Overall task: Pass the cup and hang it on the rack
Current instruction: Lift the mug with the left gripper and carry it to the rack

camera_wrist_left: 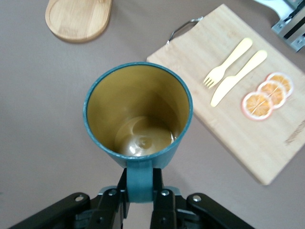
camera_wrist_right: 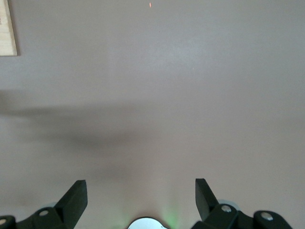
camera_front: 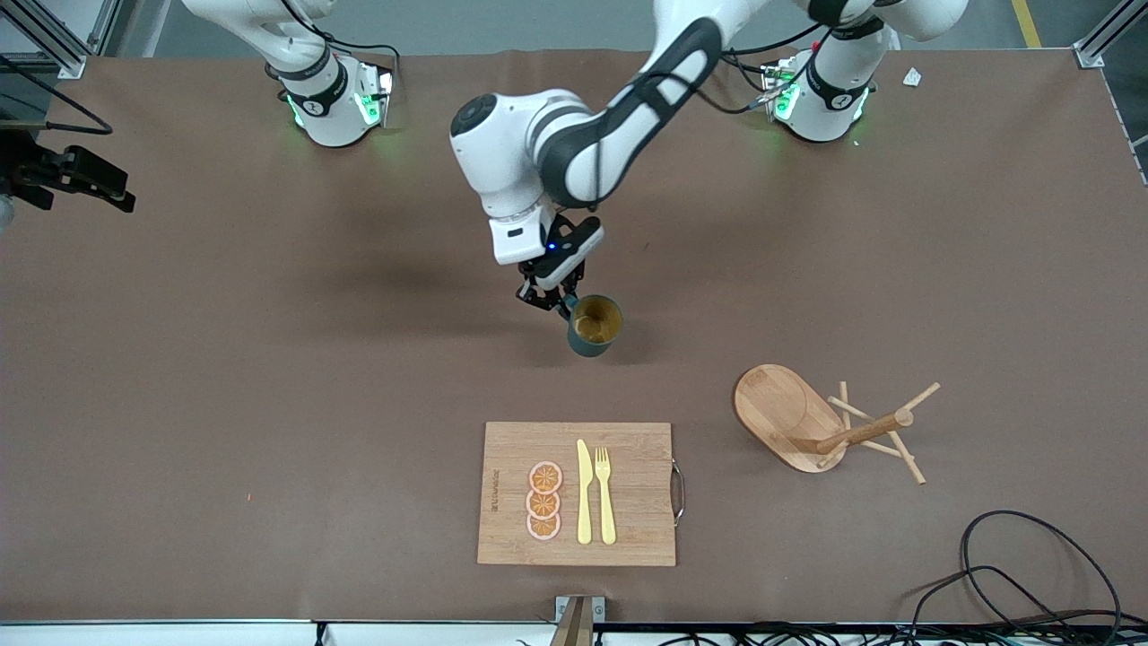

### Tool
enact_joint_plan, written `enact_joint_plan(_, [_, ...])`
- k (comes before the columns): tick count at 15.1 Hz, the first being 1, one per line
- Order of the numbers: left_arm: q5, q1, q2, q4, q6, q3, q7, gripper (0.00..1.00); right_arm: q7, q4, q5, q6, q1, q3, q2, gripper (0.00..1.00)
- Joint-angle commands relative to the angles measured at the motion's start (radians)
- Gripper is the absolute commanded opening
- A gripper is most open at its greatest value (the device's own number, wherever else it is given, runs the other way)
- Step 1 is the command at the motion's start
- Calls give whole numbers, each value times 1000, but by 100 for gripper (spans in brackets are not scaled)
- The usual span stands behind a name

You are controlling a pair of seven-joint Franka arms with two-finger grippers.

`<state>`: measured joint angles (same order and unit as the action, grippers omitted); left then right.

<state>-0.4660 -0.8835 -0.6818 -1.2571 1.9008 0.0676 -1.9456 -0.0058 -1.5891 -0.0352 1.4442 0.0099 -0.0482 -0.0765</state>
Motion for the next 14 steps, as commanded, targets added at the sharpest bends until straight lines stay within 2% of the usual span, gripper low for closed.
enact_joint_plan(1, [140,76,106,-34,-8,3,126,0,-16,-5,6,4,-16,1,-26,100])
enact_joint_plan(3, [229,141,157,-36,-8,6,207,0,-16,-3,15,2,-16,2,-26,100])
enact_joint_plan(8, [556,317,232,-34,-3,8,371,0,-54,1,49,-5,-37,-1,-25,100])
enact_joint_plan(14, [909,521,257,-38,-25,9,604,0,-85,1,47,-7,-39,1,-26,100])
